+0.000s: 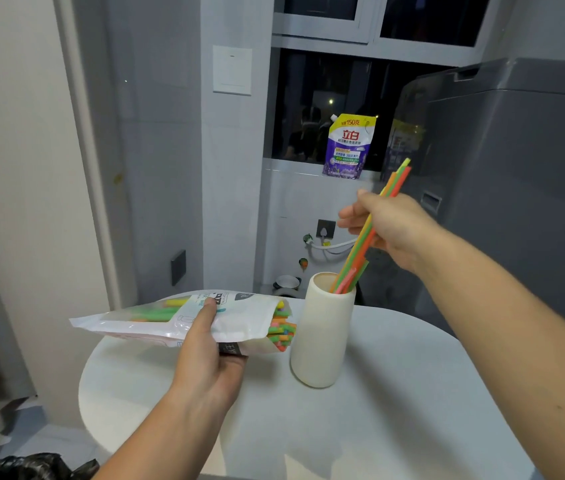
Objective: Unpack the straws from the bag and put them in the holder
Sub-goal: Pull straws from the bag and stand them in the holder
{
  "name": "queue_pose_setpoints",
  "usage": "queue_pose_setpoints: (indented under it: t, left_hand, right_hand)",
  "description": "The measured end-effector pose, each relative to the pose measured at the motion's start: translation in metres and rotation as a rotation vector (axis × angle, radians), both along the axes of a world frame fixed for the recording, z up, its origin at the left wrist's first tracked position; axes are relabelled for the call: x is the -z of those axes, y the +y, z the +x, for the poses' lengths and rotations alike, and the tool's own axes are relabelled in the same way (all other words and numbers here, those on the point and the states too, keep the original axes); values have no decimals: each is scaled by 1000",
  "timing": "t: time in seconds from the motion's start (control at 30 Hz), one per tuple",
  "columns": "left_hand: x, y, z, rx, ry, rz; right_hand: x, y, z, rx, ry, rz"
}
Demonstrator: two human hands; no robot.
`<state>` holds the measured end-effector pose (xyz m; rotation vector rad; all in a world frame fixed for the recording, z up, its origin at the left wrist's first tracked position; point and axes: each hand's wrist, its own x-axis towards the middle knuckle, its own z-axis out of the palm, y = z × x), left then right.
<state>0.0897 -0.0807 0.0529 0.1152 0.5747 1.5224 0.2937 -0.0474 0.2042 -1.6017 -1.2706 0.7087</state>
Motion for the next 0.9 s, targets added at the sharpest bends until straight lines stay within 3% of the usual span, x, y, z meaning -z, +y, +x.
queue_pose_setpoints:
  t: [0.17,0.4,0.73,0.9]
  left_hand:
    - [0,1,0,-2,3,-8]
    - [3,2,-1,10,22,3]
    - [-4,-4,1,-4,14,21]
    - [-6,-6,-1,-13,15,-4]
  right_hand:
    - [17,5,-2,-28,-131,-75]
    - [41,12,-4,-26,-34,-93]
    - [51,11,-6,67,75,175]
    - [43,-2,-7,128,-14,338]
